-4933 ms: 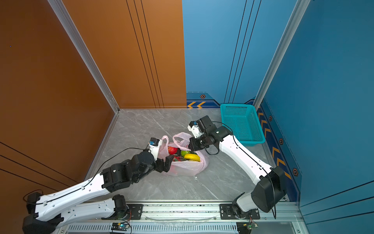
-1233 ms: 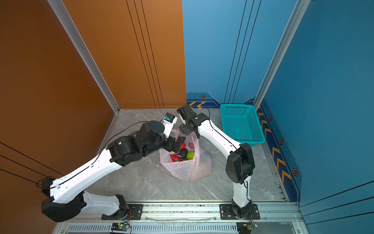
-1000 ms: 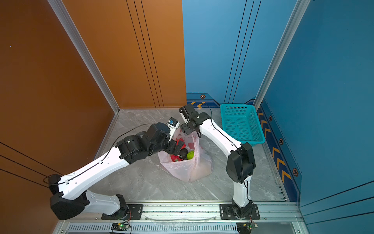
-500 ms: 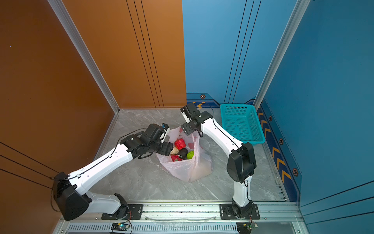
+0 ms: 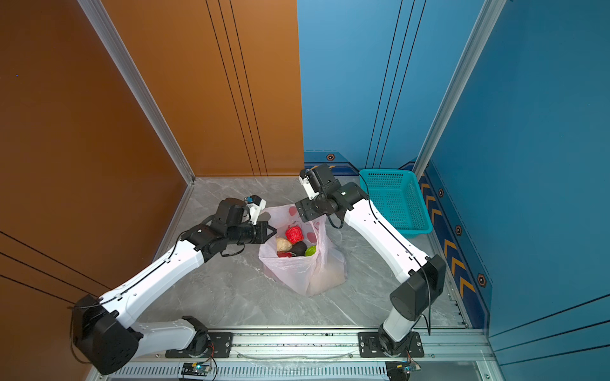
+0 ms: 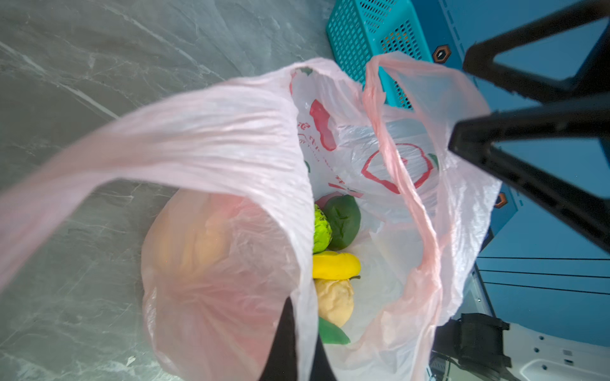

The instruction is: Untie the knot of the plastic bag and take out the fruit

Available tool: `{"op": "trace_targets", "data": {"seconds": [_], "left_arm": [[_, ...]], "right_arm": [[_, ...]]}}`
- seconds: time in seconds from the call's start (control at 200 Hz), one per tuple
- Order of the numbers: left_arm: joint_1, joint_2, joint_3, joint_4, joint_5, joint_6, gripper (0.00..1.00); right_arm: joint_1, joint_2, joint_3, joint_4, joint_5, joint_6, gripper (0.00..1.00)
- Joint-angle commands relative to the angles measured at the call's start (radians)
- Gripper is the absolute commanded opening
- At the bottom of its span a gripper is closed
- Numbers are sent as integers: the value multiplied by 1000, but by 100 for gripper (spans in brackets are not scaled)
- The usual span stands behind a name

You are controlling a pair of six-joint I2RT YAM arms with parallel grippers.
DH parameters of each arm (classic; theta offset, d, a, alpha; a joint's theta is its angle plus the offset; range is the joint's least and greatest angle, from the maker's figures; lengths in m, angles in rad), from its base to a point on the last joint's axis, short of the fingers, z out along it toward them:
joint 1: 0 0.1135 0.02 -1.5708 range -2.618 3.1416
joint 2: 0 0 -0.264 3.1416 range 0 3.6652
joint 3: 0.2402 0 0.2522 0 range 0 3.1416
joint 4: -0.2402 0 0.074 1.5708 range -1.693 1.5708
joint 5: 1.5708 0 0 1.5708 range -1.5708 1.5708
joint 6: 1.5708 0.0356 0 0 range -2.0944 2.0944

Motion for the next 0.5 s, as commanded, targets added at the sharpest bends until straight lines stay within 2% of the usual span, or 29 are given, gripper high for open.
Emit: {"op": "trace_targets", "data": {"seconds": [0.0, 0.115, 0.17, 0.265, 0.391, 0.496], "left_arm": [[7, -56, -29, 98, 56, -93, 0], [-9, -92, -30, 100, 30, -109, 0], [-14, -108, -61, 95, 14, -110, 0], [-31, -128, -83, 92, -2, -115, 0], [-70, -155, -118, 92, -31, -133, 0], [-99, -192, -154, 92, -76, -146, 0]], "right_arm": [[60, -36, 49, -139, 4, 141, 87], [135, -33, 38, -208, 112, 255, 86], [167, -11, 38, -264, 243, 317, 86], [192, 43, 49, -340, 380, 391, 86], [212, 117, 65, -425, 525, 455, 87], [223, 153, 39, -459, 628, 479, 83]]}}
